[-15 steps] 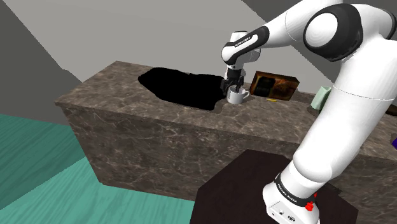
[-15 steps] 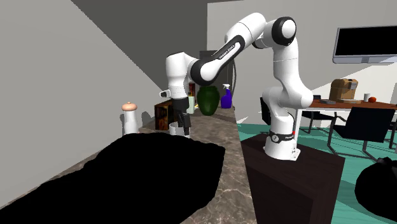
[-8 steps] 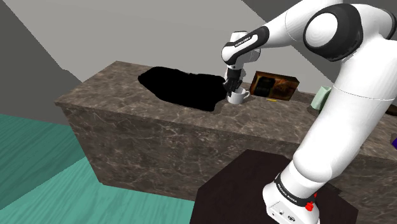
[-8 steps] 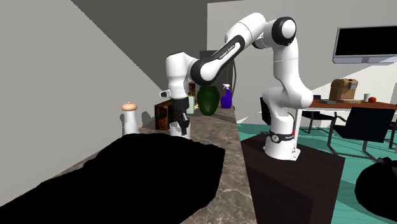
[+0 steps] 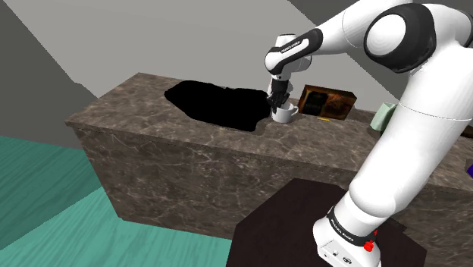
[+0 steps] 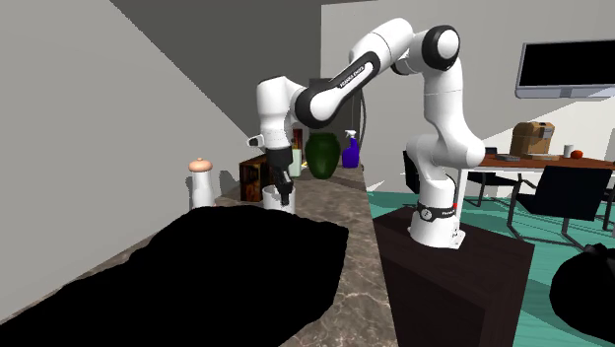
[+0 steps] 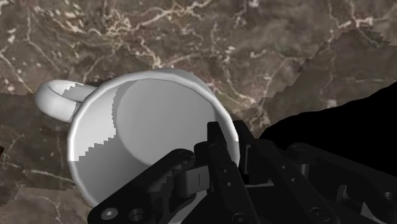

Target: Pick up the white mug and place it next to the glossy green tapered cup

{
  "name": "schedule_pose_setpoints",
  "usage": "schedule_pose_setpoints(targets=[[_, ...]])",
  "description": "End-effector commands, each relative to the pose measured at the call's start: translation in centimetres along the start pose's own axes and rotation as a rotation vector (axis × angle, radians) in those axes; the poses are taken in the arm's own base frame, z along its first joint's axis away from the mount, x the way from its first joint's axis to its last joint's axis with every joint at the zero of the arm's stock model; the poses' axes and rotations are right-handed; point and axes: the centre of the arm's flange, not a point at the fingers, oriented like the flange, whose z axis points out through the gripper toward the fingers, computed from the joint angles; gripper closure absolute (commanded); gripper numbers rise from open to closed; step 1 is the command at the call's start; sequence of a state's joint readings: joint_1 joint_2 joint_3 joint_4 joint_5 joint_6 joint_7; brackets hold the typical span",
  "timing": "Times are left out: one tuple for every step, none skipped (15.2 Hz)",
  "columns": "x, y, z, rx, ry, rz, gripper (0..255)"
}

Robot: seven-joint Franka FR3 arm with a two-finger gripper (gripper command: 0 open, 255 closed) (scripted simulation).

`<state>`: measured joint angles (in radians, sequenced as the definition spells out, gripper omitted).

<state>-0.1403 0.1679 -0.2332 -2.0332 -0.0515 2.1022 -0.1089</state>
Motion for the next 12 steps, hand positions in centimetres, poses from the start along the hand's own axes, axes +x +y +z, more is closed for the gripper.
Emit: schedule_pose_setpoints(targets=[[-0.1, -0.1, -1.0, 0.000, 0.000, 0.000, 255], [-0.1, -0.1, -1.5, 0.000, 0.000, 0.000, 255], [-0.2, 0.0, -2.0, 0.000, 0.000, 0.000, 255], [-0.2, 0.0, -2.6, 0.000, 0.000, 0.000, 255], [-0.3, 0.1, -3.1, 0.000, 0.000, 0.000, 255], [-0.3, 0.1, -3.6, 0.000, 0.000, 0.000, 255], [-0.4, 0.1, -4.1, 0.000, 0.000, 0.000, 255], [-0.5, 0.2, -4.7, 0.000, 0.000, 0.000, 255], [-0.5, 0.2, -5.2, 0.000, 0.000, 0.000, 255], [-0.6, 0.2, -5.7, 0.000, 0.000, 0.000, 255], [-0.6, 0.3, -6.2, 0.000, 0.000, 0.000, 255], [-0.7, 0.3, -6.8, 0.000, 0.000, 0.000, 255]])
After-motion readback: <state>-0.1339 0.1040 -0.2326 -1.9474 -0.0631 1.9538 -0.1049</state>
